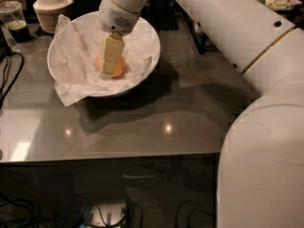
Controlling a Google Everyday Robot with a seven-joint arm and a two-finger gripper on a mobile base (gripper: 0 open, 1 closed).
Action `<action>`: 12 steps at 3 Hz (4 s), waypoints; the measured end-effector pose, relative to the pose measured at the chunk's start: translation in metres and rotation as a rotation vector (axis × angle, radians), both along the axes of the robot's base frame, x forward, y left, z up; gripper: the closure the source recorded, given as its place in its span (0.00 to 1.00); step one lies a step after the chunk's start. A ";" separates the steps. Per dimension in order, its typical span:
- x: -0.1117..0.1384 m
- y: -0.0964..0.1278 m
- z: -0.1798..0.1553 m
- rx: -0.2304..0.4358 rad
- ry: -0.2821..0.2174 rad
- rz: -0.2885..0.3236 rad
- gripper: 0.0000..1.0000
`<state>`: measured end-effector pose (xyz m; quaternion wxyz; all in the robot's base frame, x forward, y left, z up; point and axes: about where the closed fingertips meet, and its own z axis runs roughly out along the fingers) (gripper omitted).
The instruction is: Pick orange from white bowl
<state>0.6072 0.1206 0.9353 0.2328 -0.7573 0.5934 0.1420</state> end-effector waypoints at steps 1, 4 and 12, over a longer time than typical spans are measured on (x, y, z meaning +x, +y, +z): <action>0.014 0.001 -0.013 0.012 0.014 -0.011 0.00; 0.045 -0.011 -0.072 0.026 0.109 -0.084 0.00; 0.029 0.012 -0.002 -0.085 -0.138 -0.111 0.20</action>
Offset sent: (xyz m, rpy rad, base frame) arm 0.0521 -0.0030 -0.0544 0.0143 0.0792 -0.0502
